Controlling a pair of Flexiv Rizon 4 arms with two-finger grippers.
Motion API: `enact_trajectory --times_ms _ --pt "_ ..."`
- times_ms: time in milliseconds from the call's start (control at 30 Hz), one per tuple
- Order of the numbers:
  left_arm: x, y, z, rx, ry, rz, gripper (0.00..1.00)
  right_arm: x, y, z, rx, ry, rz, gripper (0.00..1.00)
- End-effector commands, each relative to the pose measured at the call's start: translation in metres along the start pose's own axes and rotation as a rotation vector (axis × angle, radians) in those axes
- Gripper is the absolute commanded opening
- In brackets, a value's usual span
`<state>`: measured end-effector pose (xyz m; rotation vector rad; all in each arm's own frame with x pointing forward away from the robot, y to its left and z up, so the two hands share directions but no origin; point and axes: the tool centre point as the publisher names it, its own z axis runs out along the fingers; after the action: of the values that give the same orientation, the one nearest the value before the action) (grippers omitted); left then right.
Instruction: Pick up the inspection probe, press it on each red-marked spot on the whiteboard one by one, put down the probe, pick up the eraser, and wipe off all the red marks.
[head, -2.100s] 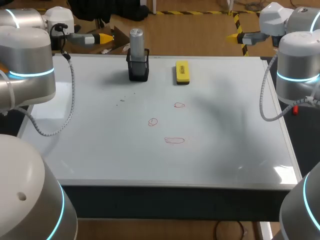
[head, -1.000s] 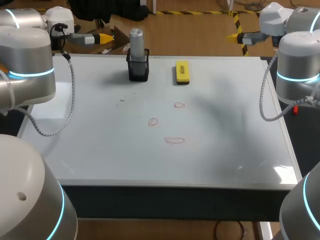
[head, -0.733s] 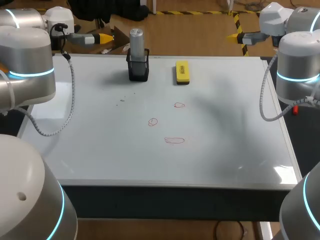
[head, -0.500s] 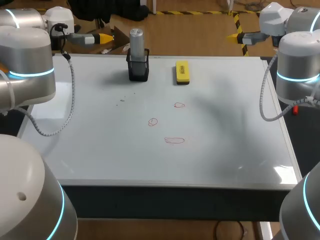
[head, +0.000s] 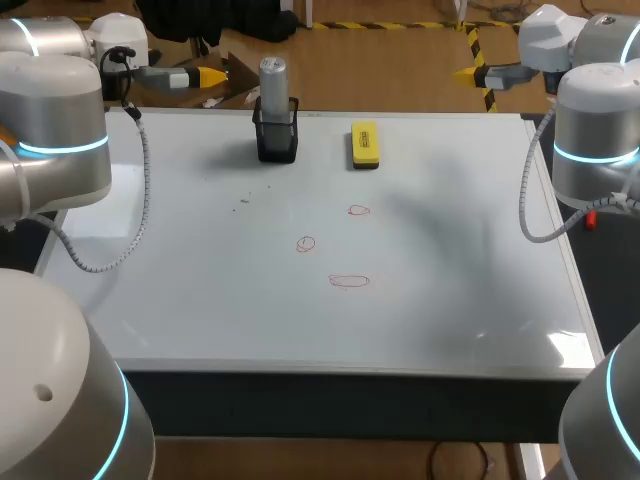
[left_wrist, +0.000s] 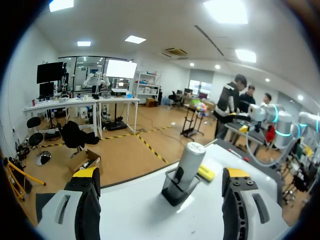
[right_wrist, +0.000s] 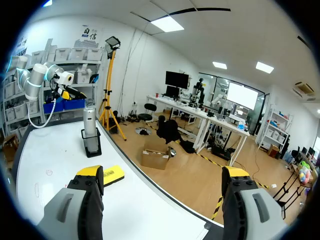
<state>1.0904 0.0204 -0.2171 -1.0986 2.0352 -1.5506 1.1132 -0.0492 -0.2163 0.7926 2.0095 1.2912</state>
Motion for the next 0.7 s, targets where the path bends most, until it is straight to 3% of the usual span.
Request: enact_trajectory --times_ms 33,300,700 --pt "0.004 0.006 0.006 0.004 0.082 0.066 1.0 0.0 0.0 0.0 0.001 0.001 0.0 1.0" --pt "0.032 0.02 0.018 0.018 0.33 0.198 1.0 0.0 0.0 0.0 0.001 0.001 0.0 1.0" --pt "0.056 0.039 0.033 0.114 0.67 0.282 1.0 0.0 0.0 0.0 0.001 0.001 0.0 1.0"
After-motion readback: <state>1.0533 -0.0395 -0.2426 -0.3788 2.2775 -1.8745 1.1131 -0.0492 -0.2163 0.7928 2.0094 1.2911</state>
